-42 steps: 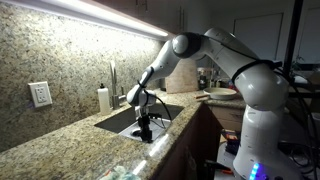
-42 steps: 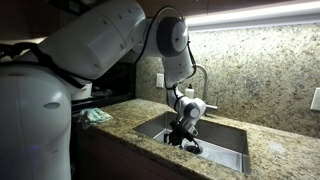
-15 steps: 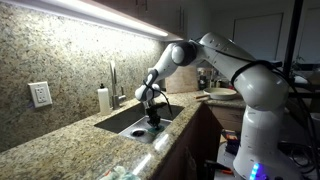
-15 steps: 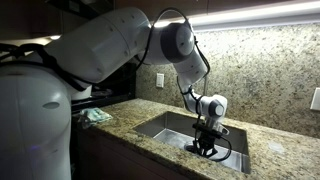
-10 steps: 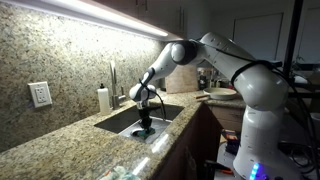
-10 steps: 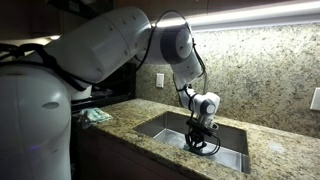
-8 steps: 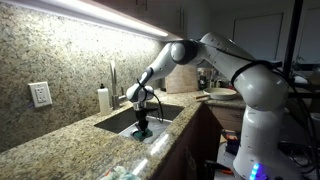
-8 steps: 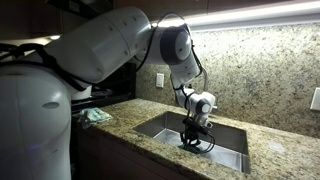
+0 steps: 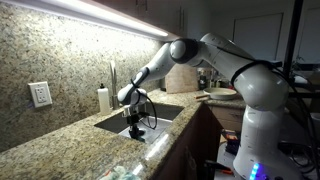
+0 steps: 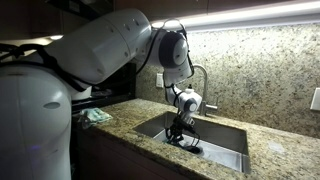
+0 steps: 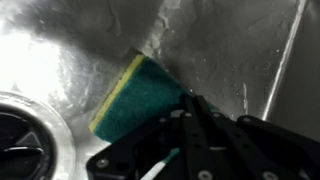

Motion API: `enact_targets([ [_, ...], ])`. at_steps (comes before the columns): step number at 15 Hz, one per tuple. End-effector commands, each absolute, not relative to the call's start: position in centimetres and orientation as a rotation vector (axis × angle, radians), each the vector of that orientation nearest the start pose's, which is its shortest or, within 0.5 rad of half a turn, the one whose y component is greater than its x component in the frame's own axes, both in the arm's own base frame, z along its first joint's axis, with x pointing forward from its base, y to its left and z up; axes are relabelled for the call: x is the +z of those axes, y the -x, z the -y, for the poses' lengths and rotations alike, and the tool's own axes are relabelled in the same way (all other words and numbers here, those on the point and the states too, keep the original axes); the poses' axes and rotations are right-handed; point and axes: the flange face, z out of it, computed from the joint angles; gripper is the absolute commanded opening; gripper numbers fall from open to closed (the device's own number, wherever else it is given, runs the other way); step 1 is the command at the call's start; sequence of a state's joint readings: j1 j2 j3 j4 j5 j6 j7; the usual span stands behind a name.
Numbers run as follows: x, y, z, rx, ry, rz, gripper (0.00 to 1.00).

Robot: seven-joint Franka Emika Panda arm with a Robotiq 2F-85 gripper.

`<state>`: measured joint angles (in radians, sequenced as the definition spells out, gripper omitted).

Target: Use the sponge to scrub inside the sink

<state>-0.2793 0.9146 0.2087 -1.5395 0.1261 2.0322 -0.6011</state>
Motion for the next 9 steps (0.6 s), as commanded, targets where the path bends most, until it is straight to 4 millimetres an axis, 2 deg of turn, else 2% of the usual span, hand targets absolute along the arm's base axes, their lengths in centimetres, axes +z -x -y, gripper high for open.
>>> enact_targets([
  [1, 8.5, -63.7, 2.0, 0.441, 2.5, 0.735, 0.09],
  [3, 7.9, -63.4, 2.0, 0.503, 2.467, 0.786, 0.09],
  [4, 7.2, -63.1, 3.0, 0.55, 2.484, 0.763, 0.09],
  [6, 6.2, -63.0, 6.2, 0.611, 2.567, 0.667, 0.09],
  [9, 6.4, -63.3, 11.7, 0.62, 2.676, 0.537, 0.09],
])
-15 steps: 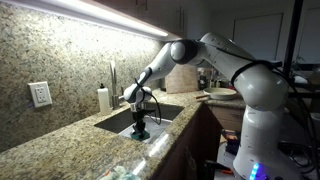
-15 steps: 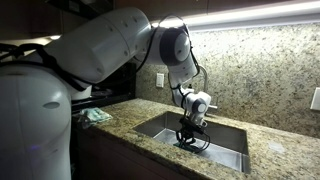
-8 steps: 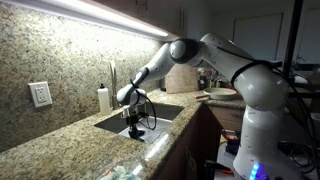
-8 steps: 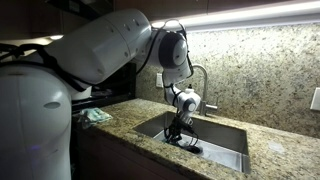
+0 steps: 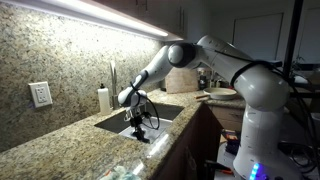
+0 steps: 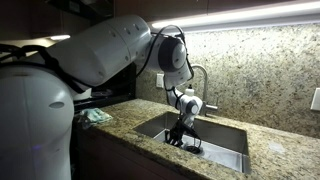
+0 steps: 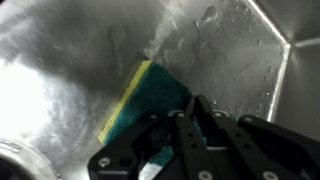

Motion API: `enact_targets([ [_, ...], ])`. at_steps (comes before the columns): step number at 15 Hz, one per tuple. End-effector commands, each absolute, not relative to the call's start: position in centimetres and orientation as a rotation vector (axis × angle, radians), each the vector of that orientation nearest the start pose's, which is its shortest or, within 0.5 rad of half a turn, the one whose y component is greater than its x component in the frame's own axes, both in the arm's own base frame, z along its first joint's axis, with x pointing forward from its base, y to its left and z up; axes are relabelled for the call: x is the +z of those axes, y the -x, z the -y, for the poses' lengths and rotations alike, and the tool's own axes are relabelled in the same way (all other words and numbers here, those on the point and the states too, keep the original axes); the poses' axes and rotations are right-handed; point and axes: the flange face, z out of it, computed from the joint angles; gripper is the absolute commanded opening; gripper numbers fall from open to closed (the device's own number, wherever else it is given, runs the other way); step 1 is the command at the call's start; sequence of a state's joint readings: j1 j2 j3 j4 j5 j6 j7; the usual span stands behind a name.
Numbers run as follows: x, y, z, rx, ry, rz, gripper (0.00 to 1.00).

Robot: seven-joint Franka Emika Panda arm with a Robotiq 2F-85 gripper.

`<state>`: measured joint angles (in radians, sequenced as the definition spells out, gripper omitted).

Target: Use the sponge to scrub inside the sink

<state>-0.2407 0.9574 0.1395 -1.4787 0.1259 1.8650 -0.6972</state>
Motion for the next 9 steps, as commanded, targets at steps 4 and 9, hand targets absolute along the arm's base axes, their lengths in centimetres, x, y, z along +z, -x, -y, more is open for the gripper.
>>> enact_targets([
  [4, 7.9, -64.0, 19.2, 0.607, 2.821, 0.347, 0.09],
  [9, 9.5, -64.4, 27.0, 0.625, 3.0, 0.08, 0.09],
])
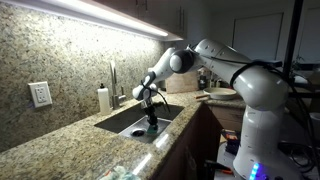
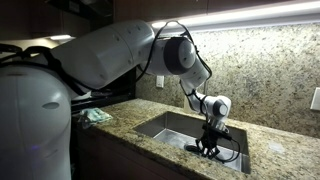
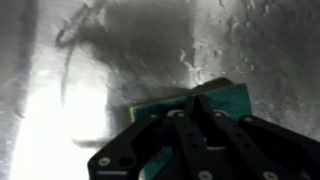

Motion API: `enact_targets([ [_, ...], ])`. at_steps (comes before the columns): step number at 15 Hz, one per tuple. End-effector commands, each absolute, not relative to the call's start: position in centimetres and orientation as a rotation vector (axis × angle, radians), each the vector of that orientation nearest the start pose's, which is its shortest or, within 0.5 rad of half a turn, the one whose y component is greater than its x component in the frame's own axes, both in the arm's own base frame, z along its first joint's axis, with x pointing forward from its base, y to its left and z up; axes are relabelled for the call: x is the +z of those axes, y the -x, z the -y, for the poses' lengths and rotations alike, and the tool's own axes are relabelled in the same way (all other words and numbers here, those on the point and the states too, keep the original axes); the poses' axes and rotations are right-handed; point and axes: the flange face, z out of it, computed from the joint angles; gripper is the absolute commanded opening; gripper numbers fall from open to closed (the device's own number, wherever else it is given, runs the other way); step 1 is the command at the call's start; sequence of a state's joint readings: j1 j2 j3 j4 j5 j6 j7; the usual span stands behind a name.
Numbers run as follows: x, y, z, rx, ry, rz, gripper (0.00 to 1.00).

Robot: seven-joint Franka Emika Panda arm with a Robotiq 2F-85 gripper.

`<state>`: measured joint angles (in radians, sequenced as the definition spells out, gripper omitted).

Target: Use the sponge to scrub inside the sink

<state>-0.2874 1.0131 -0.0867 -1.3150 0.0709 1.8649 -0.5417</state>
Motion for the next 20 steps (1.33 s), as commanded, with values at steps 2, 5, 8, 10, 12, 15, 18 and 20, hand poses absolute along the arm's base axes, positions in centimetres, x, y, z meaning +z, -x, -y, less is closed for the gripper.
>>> enact_targets([
  [2, 10.4, -65.3, 28.3, 0.607, 3.065, 0.018, 0.09],
  [5, 11.7, -67.6, 27.8, 0.557, 3.141, -0.008, 0.09],
  [8, 12.6, -69.7, 25.7, 0.458, 3.143, 0.051, 0.09],
  [10, 12.7, -70.3, 24.5, 0.426, 3.13, 0.09, 0.09],
  [12, 13.2, -69.9, 24.0, 0.431, 3.117, 0.082, 0.09],
  [15, 14.8, -69.1, 23.5, 0.41, 3.101, 0.101, 0.09],
  [18, 16.2, -67.9, 22.1, 0.361, 3.077, 0.103, 0.09],
  [20, 17.0, -67.0, 21.4, 0.318, 3.057, 0.054, 0.09],
])
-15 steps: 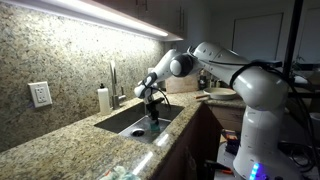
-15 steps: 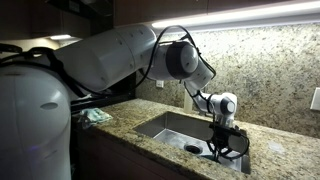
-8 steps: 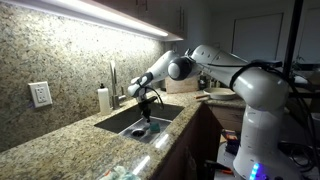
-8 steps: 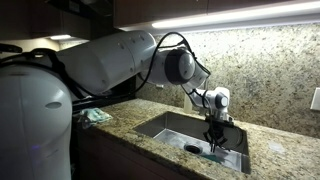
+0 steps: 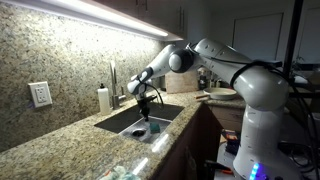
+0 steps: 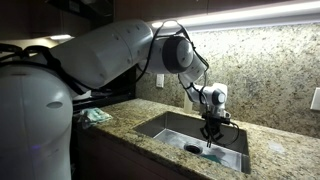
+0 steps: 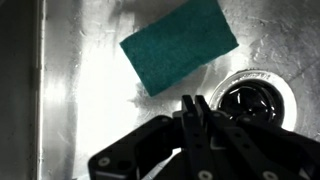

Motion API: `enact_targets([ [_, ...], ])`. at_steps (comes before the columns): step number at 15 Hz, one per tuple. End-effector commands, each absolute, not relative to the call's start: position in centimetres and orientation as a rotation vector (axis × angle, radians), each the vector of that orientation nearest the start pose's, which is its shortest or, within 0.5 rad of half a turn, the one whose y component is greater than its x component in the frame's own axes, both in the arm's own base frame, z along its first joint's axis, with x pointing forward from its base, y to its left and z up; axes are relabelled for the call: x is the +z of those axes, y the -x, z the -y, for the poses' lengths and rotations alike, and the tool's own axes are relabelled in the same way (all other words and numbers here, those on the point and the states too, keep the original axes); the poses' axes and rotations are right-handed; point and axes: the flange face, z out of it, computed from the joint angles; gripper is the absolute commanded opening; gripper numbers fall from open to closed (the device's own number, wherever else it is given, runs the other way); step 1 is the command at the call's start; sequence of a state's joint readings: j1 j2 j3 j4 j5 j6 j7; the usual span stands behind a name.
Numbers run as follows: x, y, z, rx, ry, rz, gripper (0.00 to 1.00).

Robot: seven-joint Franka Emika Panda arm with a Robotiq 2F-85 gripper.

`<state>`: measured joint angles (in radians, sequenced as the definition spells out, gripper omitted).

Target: Use the sponge to scrub inside the sink

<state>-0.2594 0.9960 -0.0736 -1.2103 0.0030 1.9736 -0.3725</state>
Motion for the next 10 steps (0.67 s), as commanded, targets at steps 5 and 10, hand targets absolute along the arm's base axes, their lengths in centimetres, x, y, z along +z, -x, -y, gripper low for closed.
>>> enact_targets([
  [5, 18.4, -63.9, 20.5, 0.255, 3.037, -0.096, 0.09],
  [10, 20.5, -59.3, 19.4, 0.279, 3.068, -0.257, 0.09],
])
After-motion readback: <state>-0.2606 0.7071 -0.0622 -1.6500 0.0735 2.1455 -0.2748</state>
